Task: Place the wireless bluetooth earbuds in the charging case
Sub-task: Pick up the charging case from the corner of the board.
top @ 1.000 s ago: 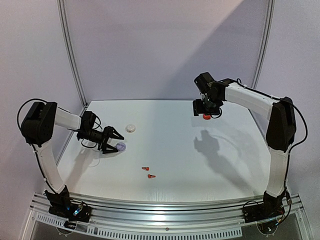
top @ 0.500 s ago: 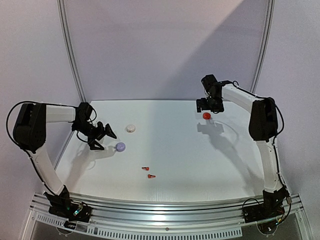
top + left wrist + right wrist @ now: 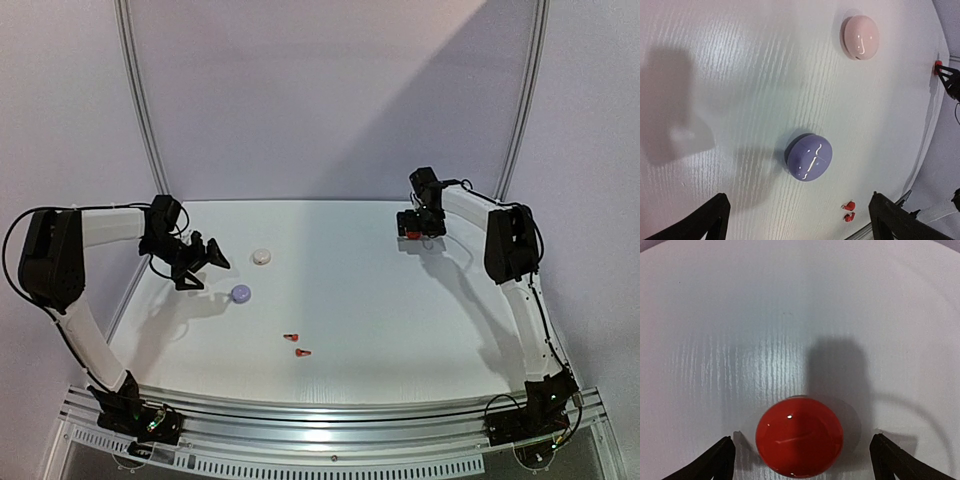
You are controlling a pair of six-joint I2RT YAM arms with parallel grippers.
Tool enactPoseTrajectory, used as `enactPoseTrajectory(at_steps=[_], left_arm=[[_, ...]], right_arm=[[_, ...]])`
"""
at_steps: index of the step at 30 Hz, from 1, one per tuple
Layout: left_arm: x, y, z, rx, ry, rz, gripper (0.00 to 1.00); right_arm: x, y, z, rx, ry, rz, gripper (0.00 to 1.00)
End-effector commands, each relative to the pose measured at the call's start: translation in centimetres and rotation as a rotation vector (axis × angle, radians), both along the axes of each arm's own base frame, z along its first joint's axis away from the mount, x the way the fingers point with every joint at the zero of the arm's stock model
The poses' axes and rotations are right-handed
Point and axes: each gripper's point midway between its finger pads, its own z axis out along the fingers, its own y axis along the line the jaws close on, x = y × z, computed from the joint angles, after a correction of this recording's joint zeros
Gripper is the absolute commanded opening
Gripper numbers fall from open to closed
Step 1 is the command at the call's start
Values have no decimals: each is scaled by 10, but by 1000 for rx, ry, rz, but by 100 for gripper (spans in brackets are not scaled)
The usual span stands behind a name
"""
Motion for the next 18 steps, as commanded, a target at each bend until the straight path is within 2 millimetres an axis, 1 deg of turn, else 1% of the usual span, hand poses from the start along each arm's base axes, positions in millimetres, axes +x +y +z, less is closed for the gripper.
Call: enactPoseTrajectory(at_steps=[1, 2, 5, 8, 10, 14, 17, 18], left_arm=[[12, 4, 9, 10, -35, 1, 99], [13, 4, 9, 12, -36, 1, 99], [16, 4, 10, 16, -43, 2, 99], [18, 4, 12, 14, -52, 3, 99], [20, 5, 11, 12, -53, 4, 99], [24, 4, 12, 5, -55, 6, 99], [28, 3, 19, -1, -76, -4, 99], [30, 2, 24, -7, -93, -13, 99]], right_arm=[[9, 13, -15, 8, -8, 58, 93], [10, 13, -19, 4, -4, 65, 92], [13, 13, -21, 7, 5, 78, 88], [14, 7, -28, 10, 18, 64, 80], [15, 4, -28, 18, 19, 53, 72], [14, 5, -28, 30, 21, 57, 51], [14, 9, -27, 53, 15, 63, 41], [15, 10, -19, 63, 0, 64, 38]])
